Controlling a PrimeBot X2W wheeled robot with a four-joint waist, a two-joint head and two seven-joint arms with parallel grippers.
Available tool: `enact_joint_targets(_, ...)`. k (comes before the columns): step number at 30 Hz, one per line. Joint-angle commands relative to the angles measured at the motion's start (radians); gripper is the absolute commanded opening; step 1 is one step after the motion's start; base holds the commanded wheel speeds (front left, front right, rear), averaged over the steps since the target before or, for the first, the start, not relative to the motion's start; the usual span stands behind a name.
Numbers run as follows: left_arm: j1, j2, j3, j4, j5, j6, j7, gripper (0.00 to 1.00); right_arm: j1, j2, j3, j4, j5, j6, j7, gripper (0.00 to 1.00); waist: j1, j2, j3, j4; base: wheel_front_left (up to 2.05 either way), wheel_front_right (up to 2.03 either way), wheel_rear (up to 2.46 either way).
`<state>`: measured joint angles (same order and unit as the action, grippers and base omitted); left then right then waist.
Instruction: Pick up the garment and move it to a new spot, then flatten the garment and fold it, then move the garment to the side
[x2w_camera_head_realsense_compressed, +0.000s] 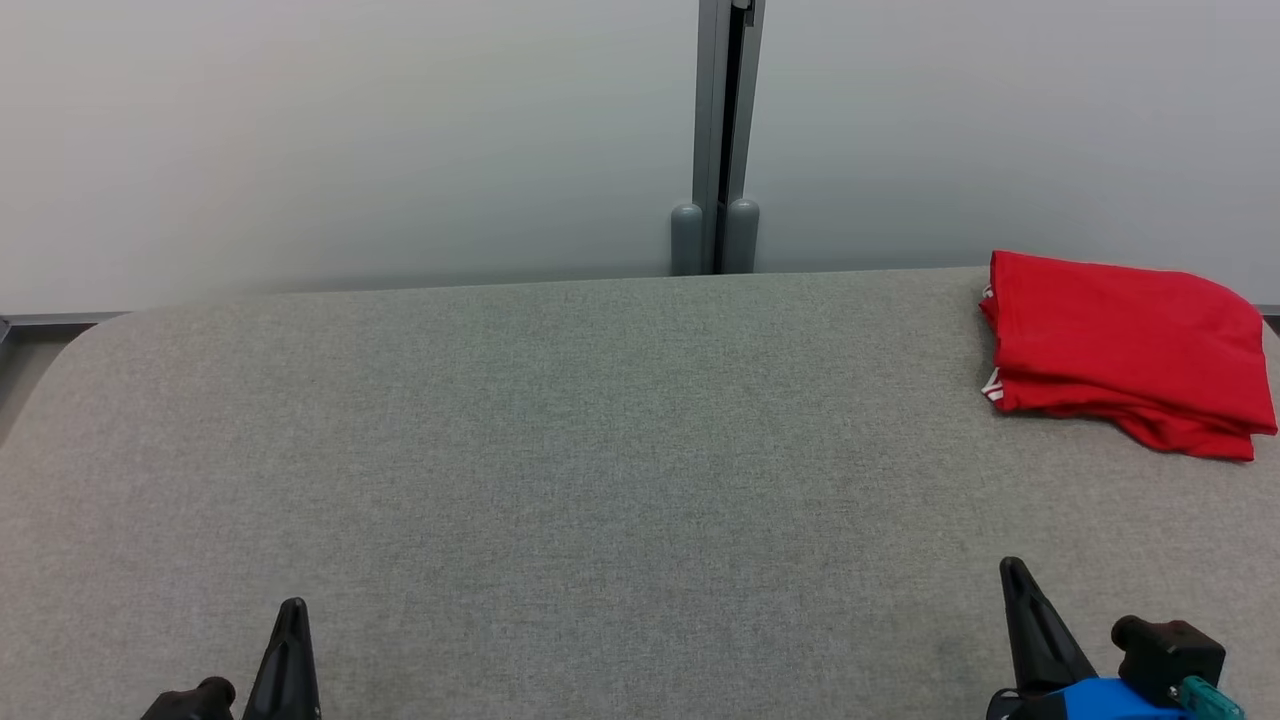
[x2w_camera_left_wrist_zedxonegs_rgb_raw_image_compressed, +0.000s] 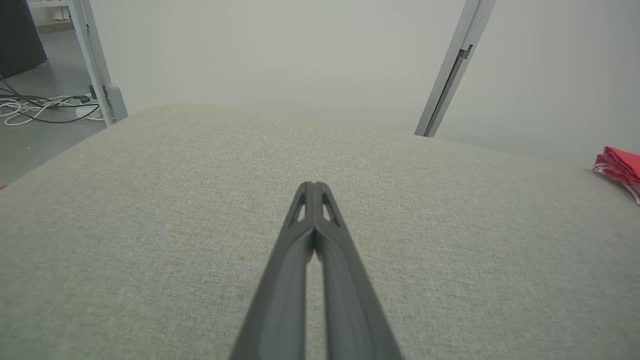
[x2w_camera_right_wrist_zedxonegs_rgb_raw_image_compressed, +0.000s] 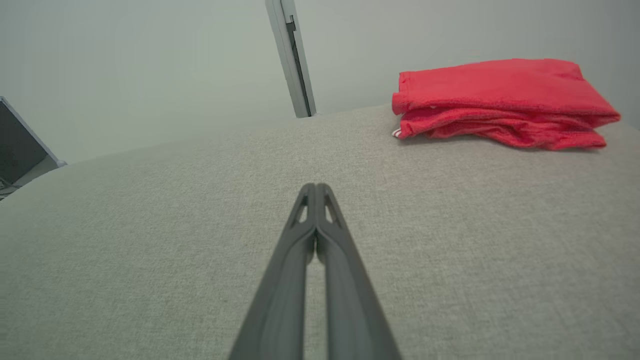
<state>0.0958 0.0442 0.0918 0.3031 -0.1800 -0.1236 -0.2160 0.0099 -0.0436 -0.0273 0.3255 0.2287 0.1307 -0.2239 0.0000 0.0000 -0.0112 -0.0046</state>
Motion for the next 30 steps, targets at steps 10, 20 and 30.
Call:
enact_joint_targets(10,-0.054,0.005,0.005,-0.028,-0.230,-0.002,0.046,0.00,-0.029,-0.004,-0.015,-0.030,0.221,0.000,0.052,0.00,0.0000,0.0000,0.001,0.001,0.00,0.00,0.00)
enact_joint_targets(20,-0.075,0.006,0.006,-0.034,-0.386,-0.003,0.081,0.00,-0.043,-0.005,-0.025,-0.038,0.373,0.000,0.089,0.00,0.0000,0.0000,0.002,0.001,0.00,0.00,0.00)
enact_joint_targets(30,-0.096,0.006,0.009,-0.039,-0.542,-0.004,0.118,0.00,-0.055,-0.006,-0.034,-0.046,0.523,0.000,0.127,0.00,0.0000,0.0000,0.004,0.001,0.00,0.00,0.00)
